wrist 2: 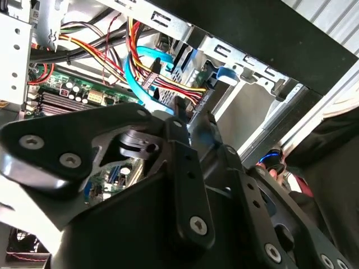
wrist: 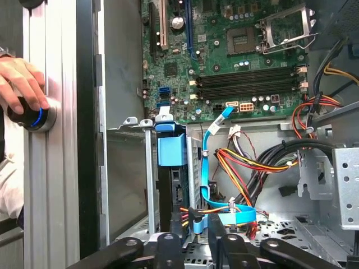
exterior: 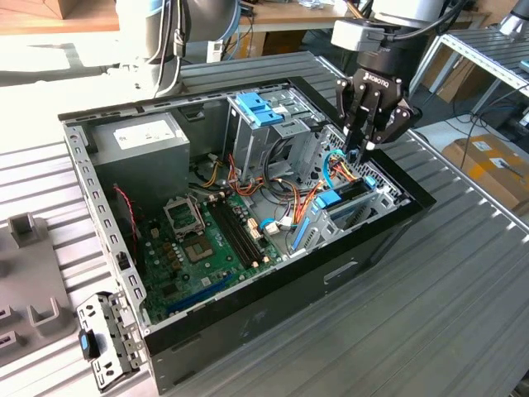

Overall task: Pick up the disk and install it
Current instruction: 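Insert the second disk wire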

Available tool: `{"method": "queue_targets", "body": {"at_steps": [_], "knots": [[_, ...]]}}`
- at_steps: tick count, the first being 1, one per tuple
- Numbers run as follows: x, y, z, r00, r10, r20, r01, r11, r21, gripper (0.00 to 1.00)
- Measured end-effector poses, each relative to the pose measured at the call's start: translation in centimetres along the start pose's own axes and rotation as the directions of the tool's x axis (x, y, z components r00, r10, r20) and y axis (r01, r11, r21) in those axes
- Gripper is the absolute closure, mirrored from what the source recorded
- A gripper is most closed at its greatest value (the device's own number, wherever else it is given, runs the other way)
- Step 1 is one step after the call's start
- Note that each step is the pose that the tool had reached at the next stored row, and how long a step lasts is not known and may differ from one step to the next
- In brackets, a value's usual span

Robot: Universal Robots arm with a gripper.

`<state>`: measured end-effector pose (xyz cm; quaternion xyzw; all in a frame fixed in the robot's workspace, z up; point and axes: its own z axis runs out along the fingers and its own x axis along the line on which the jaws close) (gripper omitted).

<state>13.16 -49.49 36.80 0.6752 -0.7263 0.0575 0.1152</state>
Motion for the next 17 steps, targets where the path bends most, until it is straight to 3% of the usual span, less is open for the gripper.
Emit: {"method": "queue_targets", "body": {"at_steps": [3,14,15,17], "knots": [[0.00,0.00,0.01,1.0000,0.000,0.0000,0.000,1.0000,0.0000,0.84],[-0.01,0.00,0.05,1.0000,0.000,0.0000,0.000,1.0000,0.0000,0.84],[-0.01,0.09,0.07,1.0000,0.000,0.0003,0.000,1.0000,-0.0001,0.84],[0.04,0.88,0.14,1.0000,0.000,0.0001,0.000,1.0000,0.0006,0.84]]}}
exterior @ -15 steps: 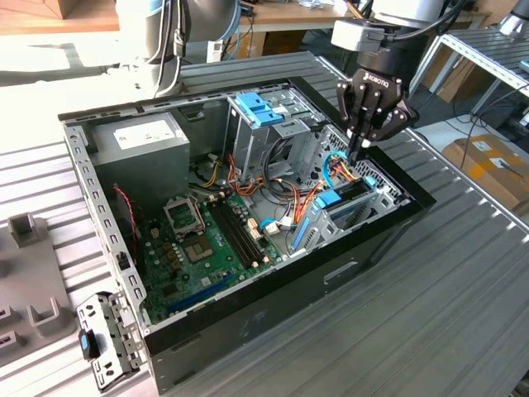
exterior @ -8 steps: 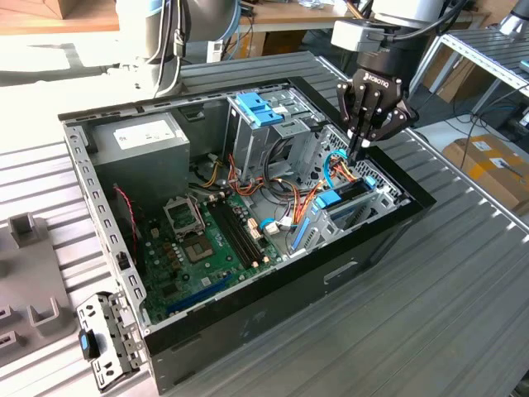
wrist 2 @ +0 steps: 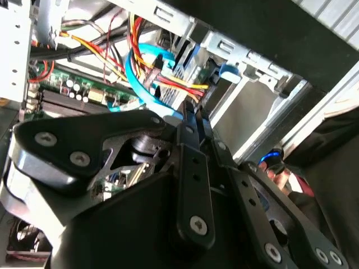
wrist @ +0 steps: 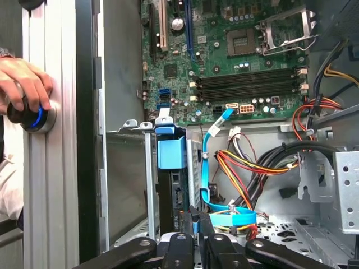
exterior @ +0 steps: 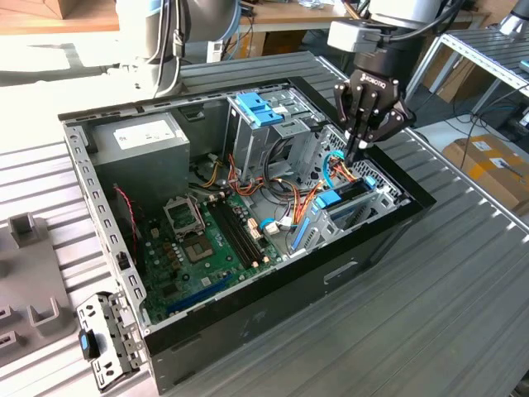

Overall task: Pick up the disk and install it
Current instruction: 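Insert the second disk wire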

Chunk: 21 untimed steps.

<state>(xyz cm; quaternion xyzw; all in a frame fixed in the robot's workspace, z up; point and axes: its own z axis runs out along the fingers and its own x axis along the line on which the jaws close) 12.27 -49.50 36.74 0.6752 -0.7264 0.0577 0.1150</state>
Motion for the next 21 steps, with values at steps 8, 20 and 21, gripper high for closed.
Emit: {"method": "queue_targets", "body": {"at_steps": [8,20,21], "knots": [[0.19,3.29,0.35,1.0000,0.000,-0.0001,0.000,1.0000,0.0007,0.84],[0.49,4.73,0.57,0.9951,-0.008,0.0983,0.009,0.9999,-0.0050,0.84],[0.55,4.73,0.59,0.9929,-0.010,0.1187,0.011,0.9999,-0.0060,0.84]]}}
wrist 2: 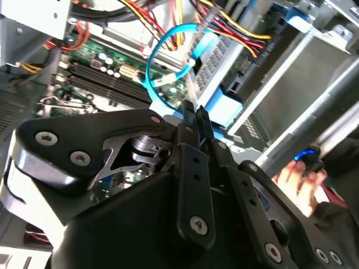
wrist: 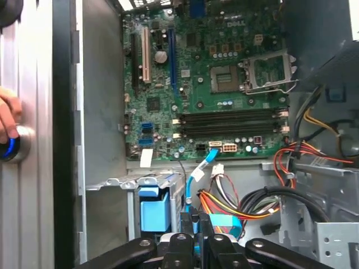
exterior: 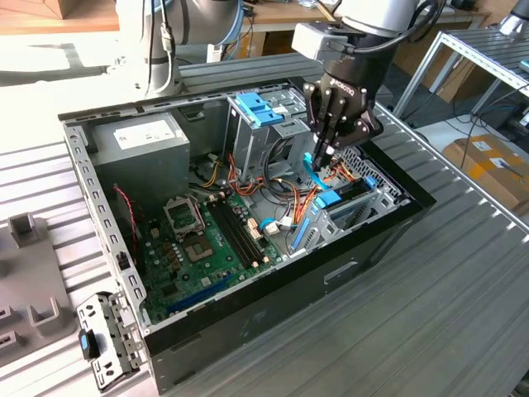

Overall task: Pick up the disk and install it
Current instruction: 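Insert the second disk wire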

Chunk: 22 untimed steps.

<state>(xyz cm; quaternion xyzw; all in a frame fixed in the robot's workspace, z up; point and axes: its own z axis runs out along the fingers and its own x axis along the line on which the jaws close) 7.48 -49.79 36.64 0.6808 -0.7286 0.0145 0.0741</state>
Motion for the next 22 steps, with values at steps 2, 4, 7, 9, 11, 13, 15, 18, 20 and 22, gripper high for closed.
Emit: {"method": "queue_targets", "body": {"at_steps": [2,4,7,9,11,13,15,18,20,22], "knots": [[0.12,0.00,0.02,0.9990,-0.004,0.0450,0.004,1.0000,-0.0027,0.84],[0.21,0.00,0.04,0.9965,-0.007,0.0830,0.008,1.0000,-0.0049,0.84],[0.25,0.00,0.05,0.9954,-0.008,0.0952,0.009,0.9999,-0.0056,0.84],[0.25,0.00,0.06,0.9954,-0.008,0.0956,0.009,0.9999,-0.0056,0.84],[0.26,0.00,0.06,0.9942,-0.009,0.1074,0.010,0.9999,-0.0062,0.84],[0.25,0.00,0.06,0.9925,-0.010,0.1217,0.011,0.9999,-0.0069,0.84],[0.25,0.00,0.06,0.9924,-0.010,0.1225,0.011,0.9999,-0.0070,0.84],[0.25,0.00,0.06,0.9903,-0.012,0.1383,0.013,0.9999,-0.0078,0.84],[0.25,0.00,0.06,0.9869,-0.013,0.1606,0.015,0.9998,-0.0089,0.84],[0.25,0.00,0.06,0.9819,-0.015,0.1887,0.018,0.9998,-0.0102,0.84]]}}
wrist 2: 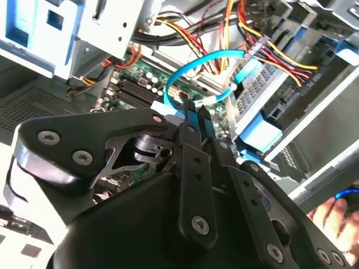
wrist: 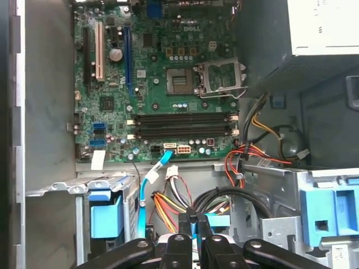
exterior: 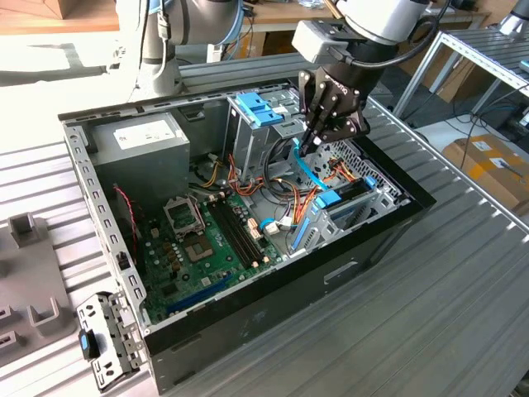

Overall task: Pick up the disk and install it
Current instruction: 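Insert the second disk wire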

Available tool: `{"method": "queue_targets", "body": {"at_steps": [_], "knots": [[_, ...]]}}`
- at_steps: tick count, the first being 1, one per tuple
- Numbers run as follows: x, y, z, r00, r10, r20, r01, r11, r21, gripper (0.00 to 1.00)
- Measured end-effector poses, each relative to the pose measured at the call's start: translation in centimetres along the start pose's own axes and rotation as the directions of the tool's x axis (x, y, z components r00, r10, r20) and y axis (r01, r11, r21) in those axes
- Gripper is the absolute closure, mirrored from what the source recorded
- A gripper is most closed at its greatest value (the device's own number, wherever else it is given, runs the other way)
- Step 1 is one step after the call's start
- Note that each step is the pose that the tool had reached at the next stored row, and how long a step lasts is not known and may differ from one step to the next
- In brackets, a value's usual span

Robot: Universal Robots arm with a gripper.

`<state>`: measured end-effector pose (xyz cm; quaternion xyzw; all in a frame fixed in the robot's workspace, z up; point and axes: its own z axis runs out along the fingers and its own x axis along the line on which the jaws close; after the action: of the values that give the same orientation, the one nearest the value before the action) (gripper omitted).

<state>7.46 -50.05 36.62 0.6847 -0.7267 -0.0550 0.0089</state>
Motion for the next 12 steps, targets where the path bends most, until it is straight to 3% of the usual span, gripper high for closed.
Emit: {"method": "queue_targets", "body": {"at_steps": [3,6,9,12], "knots": [[0.02,0.00,0.00,1.0000,0.000,0.0019,0.000,1.0000,-0.0002,0.84],[0.56,-0.03,-0.04,1.0000,0.000,0.0016,0.000,1.0000,-0.0002,0.84],[1.39,-0.08,-0.08,1.0000,0.000,0.0016,0.000,1.0000,-0.0002,0.84],[2.73,-0.16,-0.15,1.0000,0.000,0.0016,0.000,1.0000,-0.0001,0.84]]}}
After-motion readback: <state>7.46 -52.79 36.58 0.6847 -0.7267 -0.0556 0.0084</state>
